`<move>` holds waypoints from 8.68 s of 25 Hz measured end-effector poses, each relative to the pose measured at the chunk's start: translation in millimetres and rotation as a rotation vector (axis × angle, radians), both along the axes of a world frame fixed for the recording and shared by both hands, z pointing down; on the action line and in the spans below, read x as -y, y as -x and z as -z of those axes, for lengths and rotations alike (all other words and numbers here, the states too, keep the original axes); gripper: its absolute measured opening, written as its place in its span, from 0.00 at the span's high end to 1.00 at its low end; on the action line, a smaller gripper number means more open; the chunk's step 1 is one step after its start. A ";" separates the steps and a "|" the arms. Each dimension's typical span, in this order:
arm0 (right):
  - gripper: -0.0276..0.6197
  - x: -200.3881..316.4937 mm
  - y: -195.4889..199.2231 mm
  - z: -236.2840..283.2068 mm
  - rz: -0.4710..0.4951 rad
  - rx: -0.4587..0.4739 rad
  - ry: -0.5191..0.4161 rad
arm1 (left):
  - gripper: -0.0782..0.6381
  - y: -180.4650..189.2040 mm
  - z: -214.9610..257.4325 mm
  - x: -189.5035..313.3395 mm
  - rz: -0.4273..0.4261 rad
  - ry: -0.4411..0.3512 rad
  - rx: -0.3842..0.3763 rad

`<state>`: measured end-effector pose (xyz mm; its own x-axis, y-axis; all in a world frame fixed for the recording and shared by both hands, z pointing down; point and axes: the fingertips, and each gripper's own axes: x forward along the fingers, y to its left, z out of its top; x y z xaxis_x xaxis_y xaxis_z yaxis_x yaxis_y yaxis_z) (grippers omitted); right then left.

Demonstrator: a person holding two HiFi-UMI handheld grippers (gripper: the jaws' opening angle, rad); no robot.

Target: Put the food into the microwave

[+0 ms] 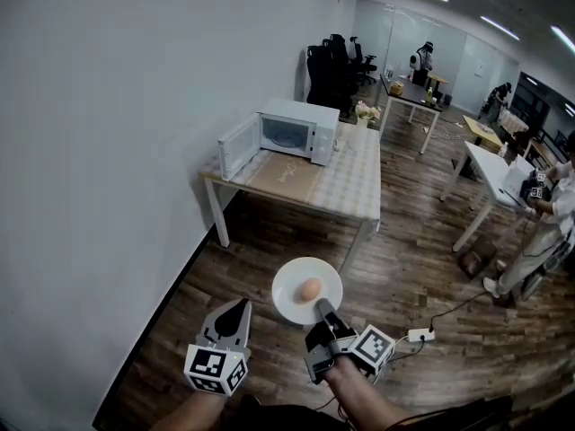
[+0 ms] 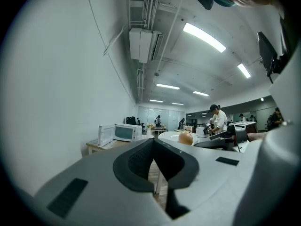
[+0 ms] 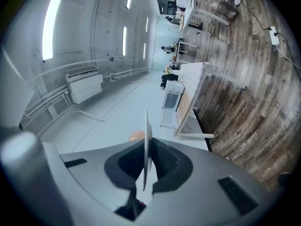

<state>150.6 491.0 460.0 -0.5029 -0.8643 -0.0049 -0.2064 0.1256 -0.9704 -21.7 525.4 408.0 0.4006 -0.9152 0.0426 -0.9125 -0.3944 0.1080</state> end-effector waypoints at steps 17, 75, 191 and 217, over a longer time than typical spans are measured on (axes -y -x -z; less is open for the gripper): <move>0.92 19.8 53.5 -6.2 -0.054 0.000 0.012 | 0.88 49.6 -3.7 21.4 -0.070 -0.024 -0.037; 0.92 376.0 7.5 -29.9 0.101 0.057 0.053 | 0.88 -15.2 -21.7 357.0 0.056 0.053 0.066; 0.92 954.0 106.6 -195.9 -0.075 -0.055 0.275 | 0.88 64.7 -147.8 878.4 -0.038 0.277 0.093; 0.92 1009.9 92.1 -244.5 -0.231 -0.057 0.368 | 0.88 66.8 -178.1 901.1 -0.042 0.373 0.114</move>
<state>58.5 -519.0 704.6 -0.2870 -0.8931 0.3464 -0.2434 -0.2817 -0.9281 -88.6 -375.7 586.1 0.4113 -0.8115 0.4151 -0.9107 -0.3847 0.1503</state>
